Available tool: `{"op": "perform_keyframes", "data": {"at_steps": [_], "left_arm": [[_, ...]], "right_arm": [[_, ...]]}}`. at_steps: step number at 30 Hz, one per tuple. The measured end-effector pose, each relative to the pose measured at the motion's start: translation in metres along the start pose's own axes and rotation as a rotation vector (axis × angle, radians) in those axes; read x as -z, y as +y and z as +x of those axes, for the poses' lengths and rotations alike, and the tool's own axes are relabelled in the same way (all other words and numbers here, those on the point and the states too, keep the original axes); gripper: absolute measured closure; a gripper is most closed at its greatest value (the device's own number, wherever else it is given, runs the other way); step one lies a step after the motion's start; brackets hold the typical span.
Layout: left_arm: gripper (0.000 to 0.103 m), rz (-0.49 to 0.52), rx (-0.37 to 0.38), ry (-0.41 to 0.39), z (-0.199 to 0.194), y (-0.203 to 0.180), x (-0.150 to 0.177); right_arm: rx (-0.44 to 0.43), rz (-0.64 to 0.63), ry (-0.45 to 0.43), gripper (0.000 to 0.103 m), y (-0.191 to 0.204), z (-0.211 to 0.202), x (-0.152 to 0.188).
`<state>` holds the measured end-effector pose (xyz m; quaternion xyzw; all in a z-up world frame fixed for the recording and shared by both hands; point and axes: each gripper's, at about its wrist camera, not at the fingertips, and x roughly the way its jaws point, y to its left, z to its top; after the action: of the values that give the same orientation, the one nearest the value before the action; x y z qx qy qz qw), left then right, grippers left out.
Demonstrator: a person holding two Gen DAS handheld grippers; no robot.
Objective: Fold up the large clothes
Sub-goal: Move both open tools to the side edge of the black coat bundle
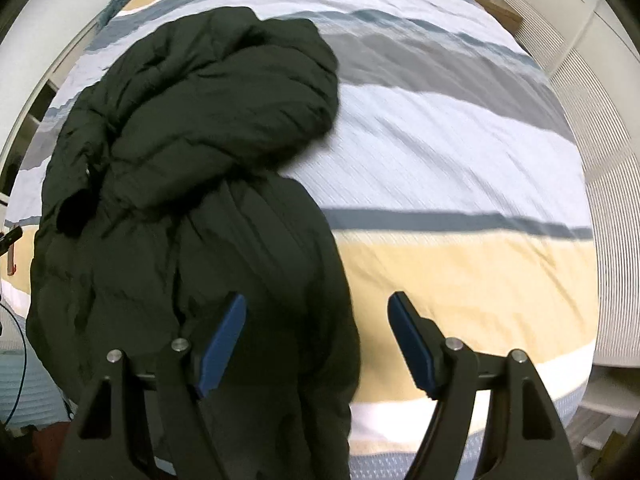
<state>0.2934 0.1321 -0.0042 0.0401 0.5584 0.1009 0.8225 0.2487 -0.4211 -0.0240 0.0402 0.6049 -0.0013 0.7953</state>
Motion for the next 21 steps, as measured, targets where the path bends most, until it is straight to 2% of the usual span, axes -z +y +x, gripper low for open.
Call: {"op": "perform_keyframes", "data": {"at_steps": [7, 13, 17, 21], "left_arm": [[0.001, -0.047, -0.057, 0.043, 0.007, 0.039, 0.022], [0.001, -0.065, -0.081, 0.05, 0.003, 0.055, 0.034], [0.001, -0.081, -0.071, 0.063, 0.006, 0.066, 0.039], [0.001, -0.153, -0.036, 0.103, 0.01, 0.091, 0.054]], "right_arm": [[0.031, 0.051, 0.018, 0.03, -0.017, -0.009, 0.019], [0.049, 0.077, 0.015, 0.03, -0.027, -0.018, 0.025], [0.056, 0.083, 0.012, 0.03, -0.031, -0.023, 0.027], [0.057, 0.102, 0.009, 0.03, -0.035, -0.028, 0.031]]}}
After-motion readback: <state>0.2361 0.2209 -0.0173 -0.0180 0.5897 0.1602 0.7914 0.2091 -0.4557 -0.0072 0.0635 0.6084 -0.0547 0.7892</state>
